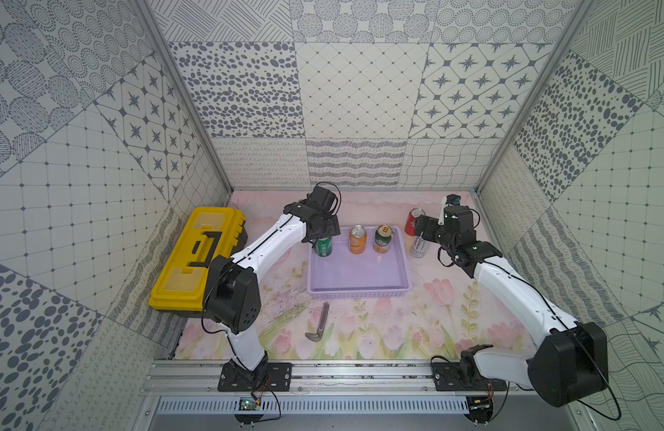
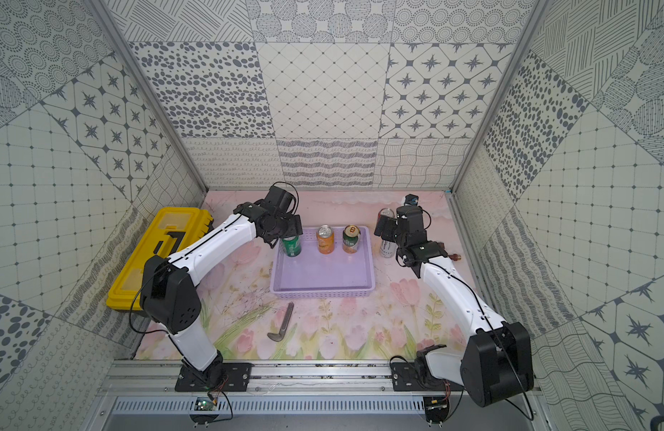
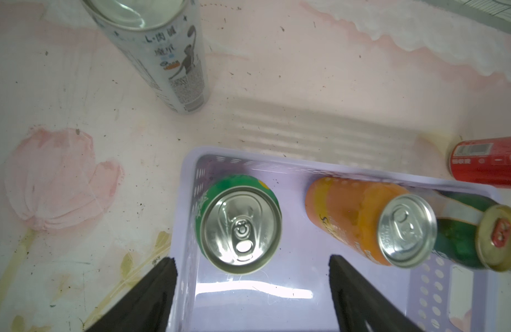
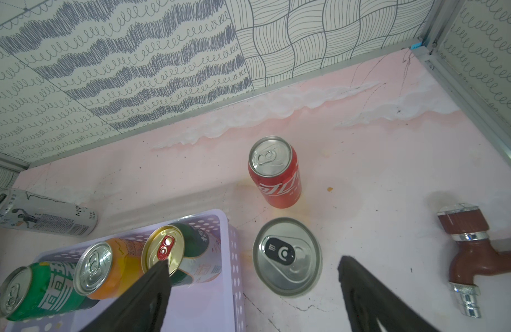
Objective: Take out the drinks from the basket
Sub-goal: Pick up the drink from the basket.
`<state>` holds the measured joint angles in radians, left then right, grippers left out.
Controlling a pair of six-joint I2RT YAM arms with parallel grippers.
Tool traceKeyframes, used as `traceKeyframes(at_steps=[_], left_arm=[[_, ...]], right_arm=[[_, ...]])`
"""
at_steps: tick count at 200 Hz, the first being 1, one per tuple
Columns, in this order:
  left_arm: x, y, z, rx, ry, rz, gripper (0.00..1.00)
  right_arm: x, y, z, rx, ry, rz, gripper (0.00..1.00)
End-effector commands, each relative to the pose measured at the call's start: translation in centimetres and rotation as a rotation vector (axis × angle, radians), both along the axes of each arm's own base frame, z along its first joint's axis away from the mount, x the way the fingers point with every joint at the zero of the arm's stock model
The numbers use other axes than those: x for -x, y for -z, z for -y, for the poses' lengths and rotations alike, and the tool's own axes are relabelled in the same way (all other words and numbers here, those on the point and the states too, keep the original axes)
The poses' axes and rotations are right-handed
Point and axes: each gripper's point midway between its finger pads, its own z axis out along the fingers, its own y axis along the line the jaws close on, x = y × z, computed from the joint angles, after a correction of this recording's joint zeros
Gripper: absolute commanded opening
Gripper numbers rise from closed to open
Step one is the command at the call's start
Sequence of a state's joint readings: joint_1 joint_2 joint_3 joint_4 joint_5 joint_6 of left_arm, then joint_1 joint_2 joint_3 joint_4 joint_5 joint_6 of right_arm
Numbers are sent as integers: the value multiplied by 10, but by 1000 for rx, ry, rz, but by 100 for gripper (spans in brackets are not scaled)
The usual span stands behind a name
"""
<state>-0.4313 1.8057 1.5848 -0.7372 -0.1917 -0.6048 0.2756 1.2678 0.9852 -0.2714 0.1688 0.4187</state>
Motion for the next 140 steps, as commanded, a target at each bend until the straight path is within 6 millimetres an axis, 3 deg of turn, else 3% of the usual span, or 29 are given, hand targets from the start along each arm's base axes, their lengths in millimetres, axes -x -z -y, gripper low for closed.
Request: traceKeyframes(at_steps=[1,72,140], left_arm=[[-2,15,-11,-39,10,-65,85],[-10,41,-7,-18,14,-122,77],[-6,56,-5,-49,27,-157,75]], right_arm=[[-2,-12,-1,-9,0,51,95],[-4,-10,-1,-7,2,46,95],[-5,-6,-1,-11,4,37,95]])
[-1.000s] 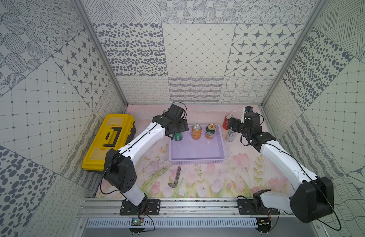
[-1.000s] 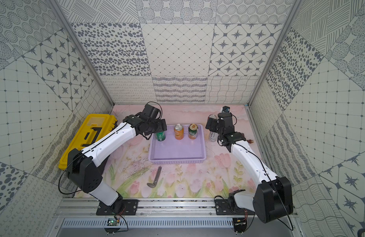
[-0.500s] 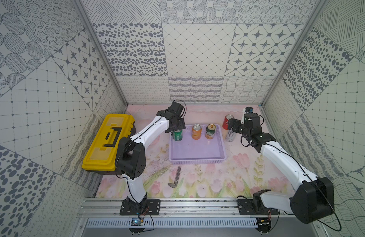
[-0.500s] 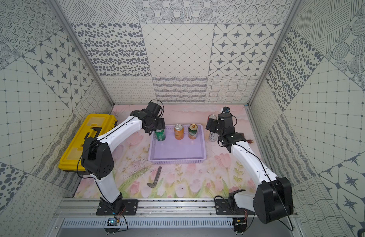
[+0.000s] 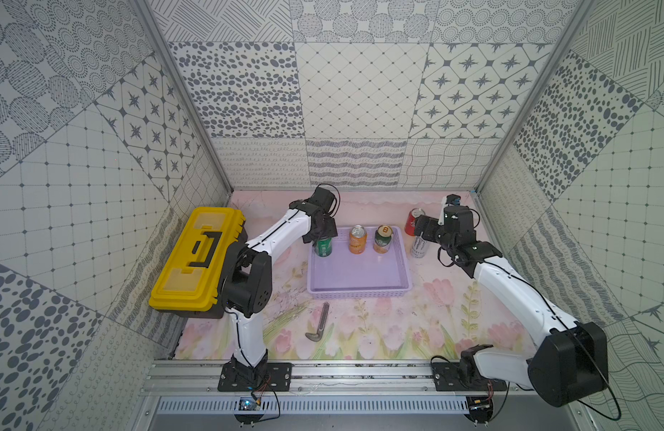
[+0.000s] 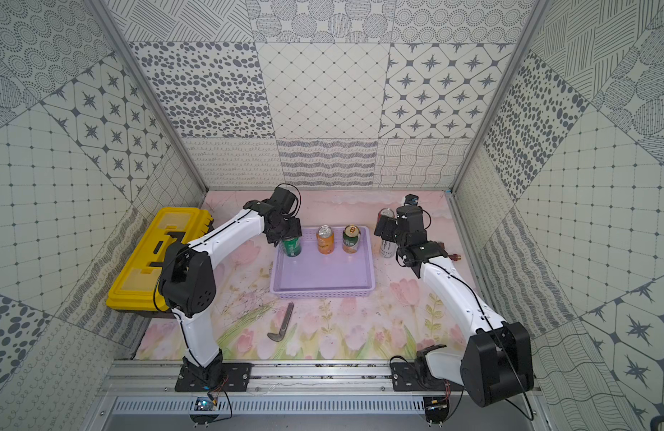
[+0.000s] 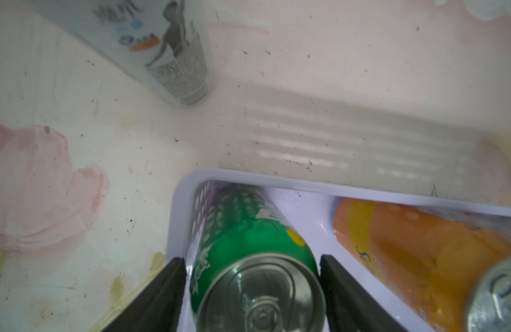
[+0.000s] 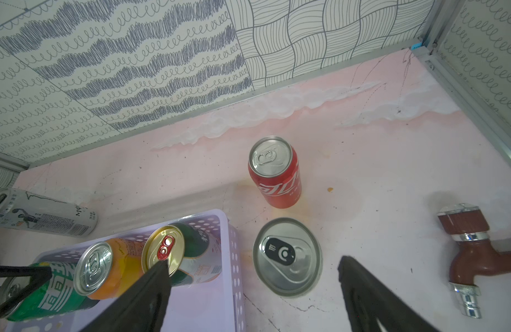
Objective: Take out the drinks from the basket
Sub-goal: Pick up the drink from the basket.
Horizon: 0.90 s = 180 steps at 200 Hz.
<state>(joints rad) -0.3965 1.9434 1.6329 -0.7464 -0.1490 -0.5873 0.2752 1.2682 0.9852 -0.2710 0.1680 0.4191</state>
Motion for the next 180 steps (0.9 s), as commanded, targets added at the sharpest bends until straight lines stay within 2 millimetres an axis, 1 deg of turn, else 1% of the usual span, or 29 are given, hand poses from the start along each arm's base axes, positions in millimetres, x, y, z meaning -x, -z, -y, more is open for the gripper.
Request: traceKeyframes(at_steps=[1,49,77,87,107,134,161,180], left_arm=[[9,10,-2,-36,28,-53,74],[8,18,-4,-52,26,-69,75],[8,16,-3,-47,29,-64,69],[9,13,-2,-42,31,-58,64],[9,4,1,-30,37,-41,60],[10,-22,6,4,45,5,57],[12,-64,11,37,60,77,55],[18,-91,9,41,71,118,55]], right_arm=[[-5,-7,-1,-10,4,38,95],[-5,-6,0,-12,4,37,95],[-4,-5,0,-12,6,34,95],[-5,-5,1,-12,8,34,95],[-4,-5,1,-14,9,36,95],[-4,-6,1,-16,11,37,95],[-5,-5,1,-20,11,34,95],[-4,-4,2,-20,13,33,96]])
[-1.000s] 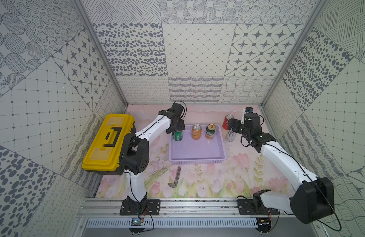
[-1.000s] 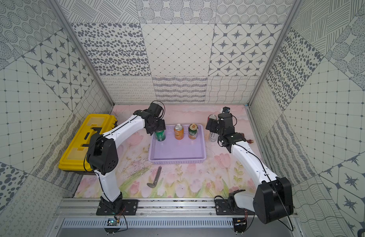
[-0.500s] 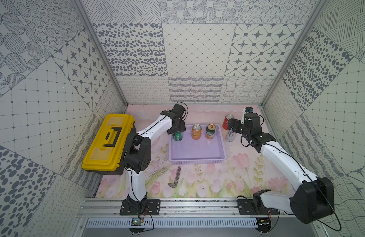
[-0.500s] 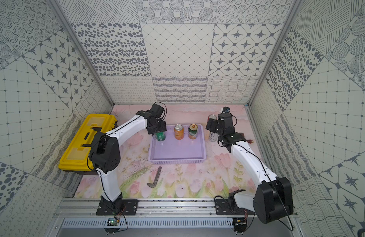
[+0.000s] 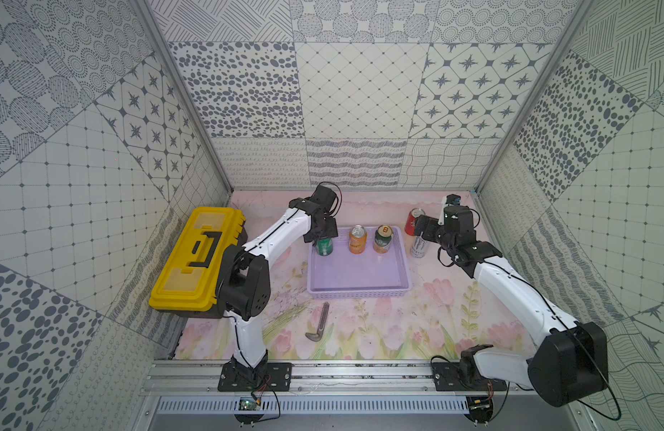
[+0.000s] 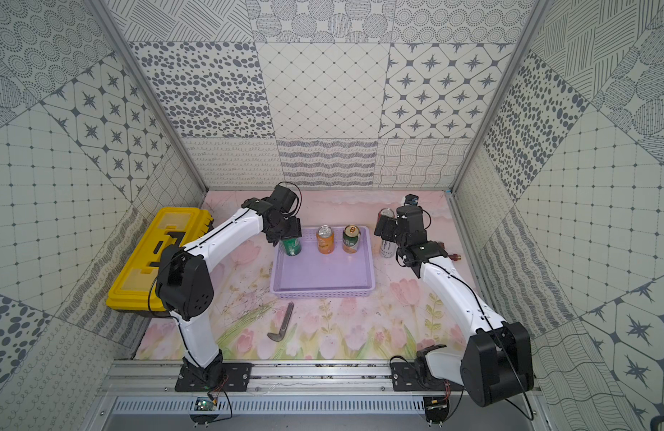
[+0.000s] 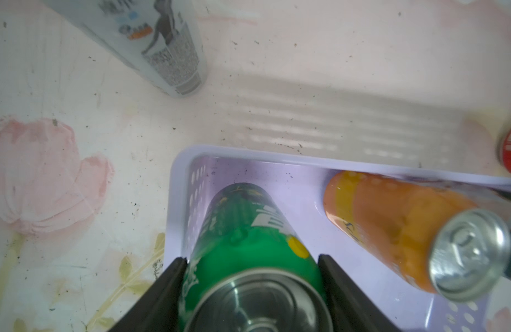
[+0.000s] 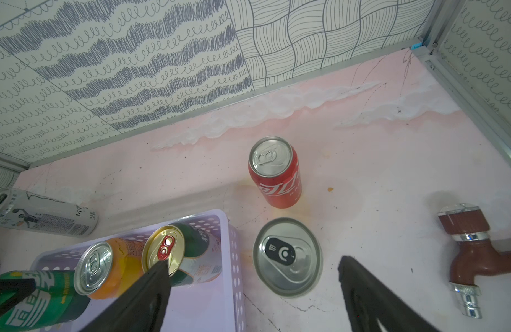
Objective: Take out the drinks from the basket
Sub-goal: Pick up the drink from the basket.
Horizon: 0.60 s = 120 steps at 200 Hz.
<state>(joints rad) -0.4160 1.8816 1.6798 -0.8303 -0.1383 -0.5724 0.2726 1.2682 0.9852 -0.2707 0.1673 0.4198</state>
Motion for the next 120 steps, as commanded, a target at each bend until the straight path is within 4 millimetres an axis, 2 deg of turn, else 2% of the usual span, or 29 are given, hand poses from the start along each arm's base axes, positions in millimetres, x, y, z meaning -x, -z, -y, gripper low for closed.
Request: traceKeyframes(at_steps=[1,33,64,92,120], left_arm=[[6,-58,2,30,33,100,55],[22,-91,-20,-9,14,155,55],[29,-104,-56,-27,-70,195,55],[24,-97,-80,-92,-139,213,55],[10,-69,-88,-120,-193,167,54]], right_arm=[[-4,-4,1,-20,10,33,95],[-3,-7,1,-24,9,40,95],[-4,-7,0,-32,7,40,95],[-3,-8,0,-33,6,43,95],[-2,-10,1,-32,11,48,95]])
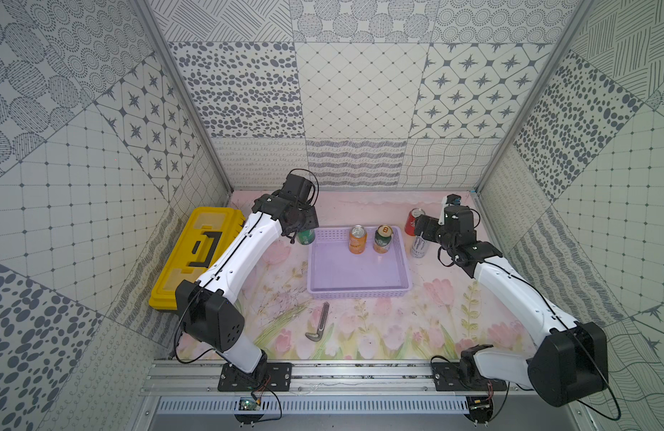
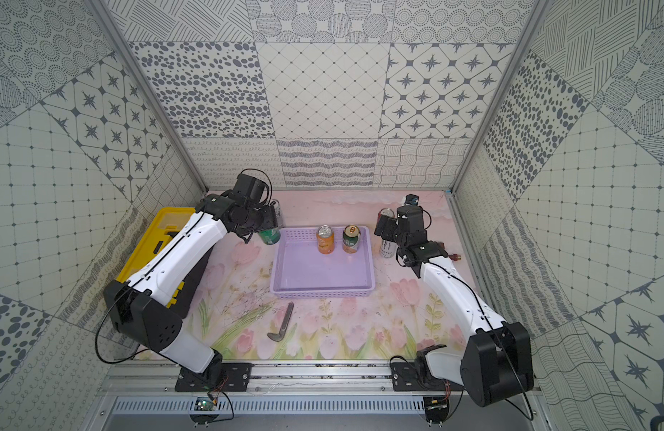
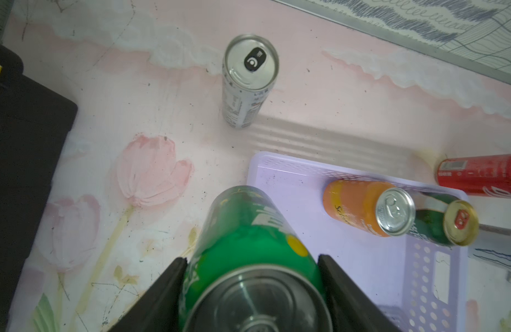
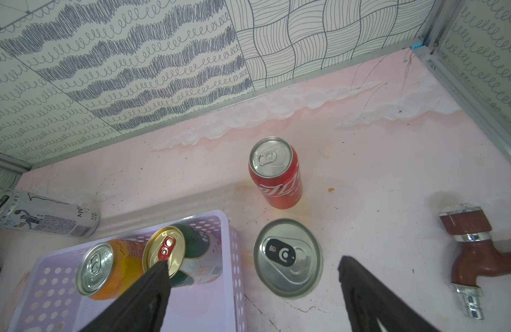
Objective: Take out the drinks from the basket
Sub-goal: Pick up the drink from the basket, then place the drink at the center of the board.
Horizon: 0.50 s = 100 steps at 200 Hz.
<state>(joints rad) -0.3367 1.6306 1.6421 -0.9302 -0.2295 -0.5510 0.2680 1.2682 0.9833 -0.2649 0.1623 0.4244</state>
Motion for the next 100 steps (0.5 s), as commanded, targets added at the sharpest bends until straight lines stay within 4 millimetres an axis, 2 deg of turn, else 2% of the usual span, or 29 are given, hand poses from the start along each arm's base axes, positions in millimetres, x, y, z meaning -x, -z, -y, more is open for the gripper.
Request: traceKeyframes(at_steps=[1,24,49,80,100], left_arm=[[-21,12,-23,-73,-95,29,54],[-32,37,-31,-128,-141,-9,54],[-39,52,-38,-132,-174,-28,54],[-40,80,-22,-77,-145,-98,49],[-38,84,-8,-42,-120,-97,49]], right_arm=[[-2,-10,0,-24,8,45,95],[-1,-11,1,-21,9,50,95],[0,-11,2,-22,11,51,95],[-1,-10,3,-22,14,49,96],[-3,-9,3,-26,14,48,95]])
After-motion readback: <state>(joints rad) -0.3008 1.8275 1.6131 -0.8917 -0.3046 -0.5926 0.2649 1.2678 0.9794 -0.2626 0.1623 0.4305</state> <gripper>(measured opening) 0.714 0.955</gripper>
